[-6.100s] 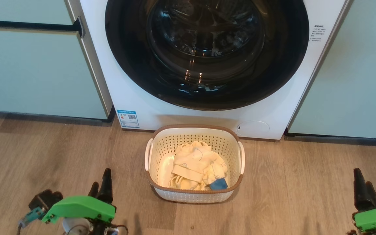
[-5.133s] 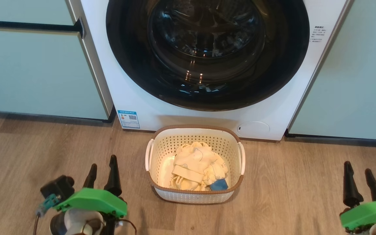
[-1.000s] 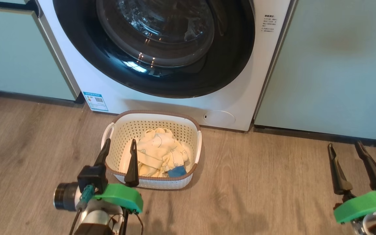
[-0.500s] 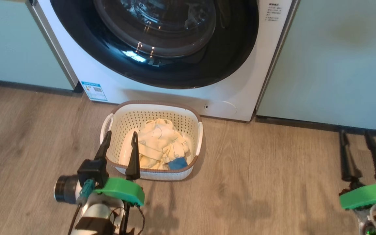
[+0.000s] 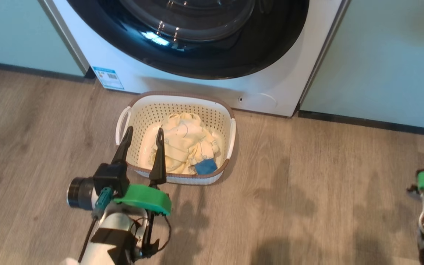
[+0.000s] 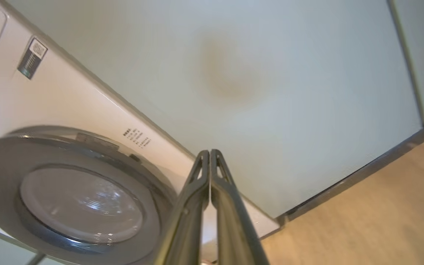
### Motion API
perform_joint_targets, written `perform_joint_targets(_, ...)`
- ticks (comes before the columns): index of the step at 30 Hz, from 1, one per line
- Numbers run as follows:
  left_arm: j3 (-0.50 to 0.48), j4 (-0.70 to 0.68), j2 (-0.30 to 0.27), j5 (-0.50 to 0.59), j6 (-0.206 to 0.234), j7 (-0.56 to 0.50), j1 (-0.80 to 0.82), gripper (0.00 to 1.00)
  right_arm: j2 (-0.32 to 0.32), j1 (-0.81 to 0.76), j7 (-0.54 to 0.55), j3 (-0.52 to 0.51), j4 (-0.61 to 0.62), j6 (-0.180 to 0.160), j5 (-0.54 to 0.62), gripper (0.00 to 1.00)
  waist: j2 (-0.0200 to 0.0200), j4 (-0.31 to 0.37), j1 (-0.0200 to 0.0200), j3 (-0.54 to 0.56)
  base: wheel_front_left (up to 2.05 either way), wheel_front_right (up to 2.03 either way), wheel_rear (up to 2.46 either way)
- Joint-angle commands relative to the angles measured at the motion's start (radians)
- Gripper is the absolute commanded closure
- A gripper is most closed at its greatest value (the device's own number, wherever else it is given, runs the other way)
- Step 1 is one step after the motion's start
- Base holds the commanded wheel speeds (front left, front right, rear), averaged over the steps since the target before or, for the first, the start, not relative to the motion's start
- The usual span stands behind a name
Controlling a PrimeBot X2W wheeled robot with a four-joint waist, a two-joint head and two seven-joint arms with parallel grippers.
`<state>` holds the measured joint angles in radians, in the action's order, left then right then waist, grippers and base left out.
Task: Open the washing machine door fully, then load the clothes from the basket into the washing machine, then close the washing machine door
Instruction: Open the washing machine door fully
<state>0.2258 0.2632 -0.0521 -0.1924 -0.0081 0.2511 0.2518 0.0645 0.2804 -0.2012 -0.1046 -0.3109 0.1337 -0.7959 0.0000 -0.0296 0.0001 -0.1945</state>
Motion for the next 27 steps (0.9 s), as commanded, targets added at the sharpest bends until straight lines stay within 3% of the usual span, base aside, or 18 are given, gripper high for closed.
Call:
perform_joint_targets(1, -0.031, -0.038, -0.01, 0.01, -0.001, 0.011, 0.045, 0.0, 0.005, 0.062, 0.019, 0.009, 0.033, -0.003, -0.065, 1.0, 0.0, -0.009, -0.0001, -0.017, 0.0, 0.0, 0.0)
perform_joint_targets(9, -0.014, -0.049, -0.003, 0.019, 0.001, 0.011, 0.08, 0.0, -0.005, 0.224, 0.183, -0.083, -0.034, -0.003, -0.463, 1.0, 0.0, -0.037, -0.0001, -0.072, 0.0, 0.0, 0.0)
perform_joint_targets(13, 0.0, -0.051, -0.001, 0.024, 0.001, 0.011, 0.102, 0.0, -0.007, 0.326, 0.261, -0.125, -0.104, -0.003, -0.591, 1.0, 0.0, -0.061, -0.0001, -0.095, 0.0, 0.0, 0.0)
perform_joint_targets(20, 0.014, -0.063, 0.001, 0.015, 0.001, 0.011, 0.122, 0.0, 0.002, 0.517, 0.392, -0.152, -0.249, -0.003, -0.708, 1.0, 0.0, -0.093, -0.0001, -0.128, 0.0, 0.0, 0.0)
perform_joint_targets(27, 0.025, -0.073, 0.001, 0.005, 0.003, 0.011, 0.136, 0.0, 0.03, 0.68, 0.458, -0.129, -0.383, -0.003, -0.713, 1.0, 0.0, -0.115, -0.0001, -0.162, 0.0, 0.0, 0.0)
